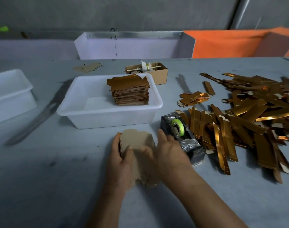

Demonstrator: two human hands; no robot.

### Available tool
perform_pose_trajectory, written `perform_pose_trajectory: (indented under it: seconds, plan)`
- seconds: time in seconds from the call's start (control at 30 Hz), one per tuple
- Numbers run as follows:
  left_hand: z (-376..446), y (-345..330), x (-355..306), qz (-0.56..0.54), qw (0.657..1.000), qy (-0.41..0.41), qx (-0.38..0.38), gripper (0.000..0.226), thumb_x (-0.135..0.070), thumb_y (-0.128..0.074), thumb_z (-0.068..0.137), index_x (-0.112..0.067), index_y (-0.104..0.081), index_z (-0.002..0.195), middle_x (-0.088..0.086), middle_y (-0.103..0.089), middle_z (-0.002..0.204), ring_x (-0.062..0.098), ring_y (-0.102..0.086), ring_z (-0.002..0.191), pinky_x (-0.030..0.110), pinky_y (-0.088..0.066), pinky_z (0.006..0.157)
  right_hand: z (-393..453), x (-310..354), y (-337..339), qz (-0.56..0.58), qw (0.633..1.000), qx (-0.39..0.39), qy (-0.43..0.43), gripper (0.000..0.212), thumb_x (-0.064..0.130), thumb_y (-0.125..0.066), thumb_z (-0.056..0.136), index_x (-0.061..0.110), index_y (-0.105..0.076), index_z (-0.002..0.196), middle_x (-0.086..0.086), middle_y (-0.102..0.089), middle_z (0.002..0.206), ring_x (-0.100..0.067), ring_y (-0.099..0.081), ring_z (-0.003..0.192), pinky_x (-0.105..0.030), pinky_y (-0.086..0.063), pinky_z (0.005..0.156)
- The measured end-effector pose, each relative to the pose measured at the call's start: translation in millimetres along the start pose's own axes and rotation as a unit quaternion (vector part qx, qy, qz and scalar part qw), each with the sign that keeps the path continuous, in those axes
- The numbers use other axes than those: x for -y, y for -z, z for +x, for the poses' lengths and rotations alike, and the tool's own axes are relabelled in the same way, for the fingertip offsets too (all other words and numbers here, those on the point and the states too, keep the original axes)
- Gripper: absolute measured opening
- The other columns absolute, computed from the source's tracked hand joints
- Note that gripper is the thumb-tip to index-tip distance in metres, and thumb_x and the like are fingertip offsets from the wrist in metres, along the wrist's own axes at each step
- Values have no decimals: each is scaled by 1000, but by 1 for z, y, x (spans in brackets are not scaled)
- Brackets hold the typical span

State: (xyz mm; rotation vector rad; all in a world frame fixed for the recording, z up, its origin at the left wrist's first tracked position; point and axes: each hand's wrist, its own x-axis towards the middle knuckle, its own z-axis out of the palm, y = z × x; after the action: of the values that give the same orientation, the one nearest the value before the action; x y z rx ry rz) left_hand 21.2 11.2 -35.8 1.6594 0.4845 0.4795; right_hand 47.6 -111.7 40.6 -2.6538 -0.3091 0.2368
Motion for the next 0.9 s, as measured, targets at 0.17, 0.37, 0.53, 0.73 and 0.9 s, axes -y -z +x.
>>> perform_pose_trajectory:
  seconds: [0.17,0.37,0.53,0.73,0.9]
  plan:
    - [0,0,6,9,1000,22,13,55,-20,-54,96,-37,-36,145,-19,-48,132,-5,-55,102,5,-42,76,4,-37,40,-117,969,-217,15,64,63,-41,82,25,-44,133,-4,-46,137,-29,-34,129,-45,-34,103]
    - [6,-7,8,26,1000,12,13,55,-21,-55,94,-37,-38,144,-20,-52,125,-14,-55,99,8,-43,82,23,-39,22,-45,993,-80,-69,72,54,-53,86,24,-21,144,-6,-39,141,-27,-39,128,-44,-41,100]
    - [9,-10,8,29,999,16,6,55,-22,-57,93,-38,-39,143,-25,-49,120,-29,-47,86,-6,-34,68,16,-24,1,-64,991,-98,-65,73,42,-56,88,23,-14,144,-6,-36,137,-25,-40,126,-38,-40,98]
    - [6,-8,6,45,999,-1,-2,55,-17,-54,95,-29,-38,146,-19,-50,124,-33,-47,89,-8,-35,67,7,-23,-7,-76,988,-117,-62,72,45,-46,92,19,-6,147,-8,-27,144,-27,-32,132,-40,-34,105]
    - [3,-3,0,72,997,-6,21,63,-32,-52,86,-31,-34,147,-16,-46,138,-4,-46,116,14,-37,95,8,-24,-6,-72,992,-88,-51,72,44,-41,95,18,1,147,-10,-18,149,-29,-26,134,-41,-29,108]
